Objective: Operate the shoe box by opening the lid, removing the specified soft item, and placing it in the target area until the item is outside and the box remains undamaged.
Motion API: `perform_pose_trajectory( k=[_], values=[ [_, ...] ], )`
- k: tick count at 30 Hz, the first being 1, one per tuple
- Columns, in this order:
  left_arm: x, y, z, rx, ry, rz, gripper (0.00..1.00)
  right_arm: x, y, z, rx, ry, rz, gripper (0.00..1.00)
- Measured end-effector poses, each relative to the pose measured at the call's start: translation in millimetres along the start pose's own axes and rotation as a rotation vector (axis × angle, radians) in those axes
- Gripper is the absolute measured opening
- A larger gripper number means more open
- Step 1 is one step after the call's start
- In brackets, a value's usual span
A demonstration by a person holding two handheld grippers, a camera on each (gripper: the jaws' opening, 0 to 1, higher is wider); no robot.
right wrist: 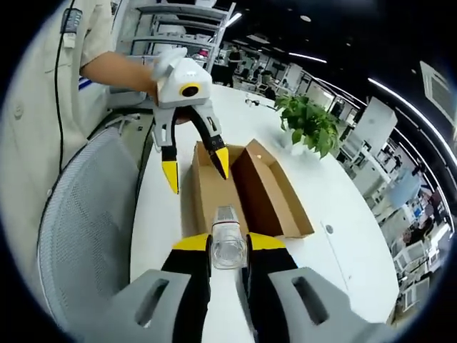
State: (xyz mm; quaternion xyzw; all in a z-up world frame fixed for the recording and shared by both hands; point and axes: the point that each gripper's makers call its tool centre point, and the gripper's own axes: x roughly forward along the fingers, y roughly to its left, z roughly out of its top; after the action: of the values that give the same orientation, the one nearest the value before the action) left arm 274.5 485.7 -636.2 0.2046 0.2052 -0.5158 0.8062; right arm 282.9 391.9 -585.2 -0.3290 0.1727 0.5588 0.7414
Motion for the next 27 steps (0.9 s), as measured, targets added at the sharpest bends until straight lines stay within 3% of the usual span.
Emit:
perform_pose_trajectory(
  k=[15,27],
  values=[
    [-20.0,5.1,-17.4,-0.133,0.001,0.124,0.63,-16.8,-41.3,-14.0,-0.056,0.079,-0.004,0.16],
    [-35.7,1.3,-33.5,-0.231,0.007,0.207,0.74,-24.5,-82.5,-35.3,-0.087,0.155,-0.006,0.16]
  ],
)
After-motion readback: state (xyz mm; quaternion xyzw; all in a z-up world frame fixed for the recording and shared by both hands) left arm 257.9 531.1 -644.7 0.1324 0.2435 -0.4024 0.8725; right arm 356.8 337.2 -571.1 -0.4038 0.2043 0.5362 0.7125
